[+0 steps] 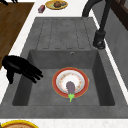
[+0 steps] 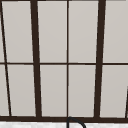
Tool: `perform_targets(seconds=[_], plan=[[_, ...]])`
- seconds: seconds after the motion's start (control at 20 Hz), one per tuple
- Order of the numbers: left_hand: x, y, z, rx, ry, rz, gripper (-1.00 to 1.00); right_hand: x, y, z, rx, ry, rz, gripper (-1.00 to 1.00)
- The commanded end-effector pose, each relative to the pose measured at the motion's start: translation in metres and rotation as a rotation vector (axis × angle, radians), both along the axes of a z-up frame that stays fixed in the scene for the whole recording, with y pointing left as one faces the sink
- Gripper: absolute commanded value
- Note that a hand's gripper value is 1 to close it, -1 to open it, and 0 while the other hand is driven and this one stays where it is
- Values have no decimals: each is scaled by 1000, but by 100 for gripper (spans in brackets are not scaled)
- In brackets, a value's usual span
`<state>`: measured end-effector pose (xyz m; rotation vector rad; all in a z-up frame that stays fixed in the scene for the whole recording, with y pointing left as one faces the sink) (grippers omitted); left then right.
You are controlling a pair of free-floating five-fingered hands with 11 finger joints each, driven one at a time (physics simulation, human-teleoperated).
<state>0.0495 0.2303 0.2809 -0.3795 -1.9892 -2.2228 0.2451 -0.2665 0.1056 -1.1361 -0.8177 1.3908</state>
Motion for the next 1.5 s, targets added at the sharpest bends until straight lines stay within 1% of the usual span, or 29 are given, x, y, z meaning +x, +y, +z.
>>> perform_targets(seconds=[0.0, 0.1, 0.4, 0.45, 0.5, 0.55, 0.65, 0.7, 0.75, 0.85, 1.05, 1.25, 1.45], plan=[[0, 0, 0, 0, 0, 0, 0, 31, 5, -21, -4, -1, 0, -100], [0, 0, 0, -1, -2, 1, 0, 47, 5, -24, -33, 74, -14, -100], [0, 0, 0, -3, -5, 3, 0, 91, 10, -41, -99, 394, -78, -100], [0, 0, 0, -3, -5, 3, 0, 98, 11, -43, -106, 438, -91, -100], [0, 0, 0, -3, -6, 3, 0, 97, 9, -29, -102, 440, -100, -100], [0, 0, 0, -3, -6, 4, 0, 93, 7, -30, -99, 447, -113, -100], [0, 0, 0, -4, -6, 4, 0, 90, 4, -31, -110, 448, -106, -100], [0, 0, 0, -4, -7, 4, 0, 88, 6, -30, -102, 448, -84, -100], [0, 0, 0, -4, -7, 4, 0, 89, 6, -25, -105, 446, -83, -100], [0, 0, 0, -4, -7, 4, 0, 85, 7, -8, -114, 480, -76, -100], [0, 0, 0, -5, -8, 5, 0, 83, 13, 18, -103, 486, -51, -100], [0, 0, 0, -5, -8, 5, 0, 85, 19, 36, -87, 463, -12, -100], [0, 0, 0, -5, -8, 5, 0, 88, 25, 52, -76, 414, 8, -100]])
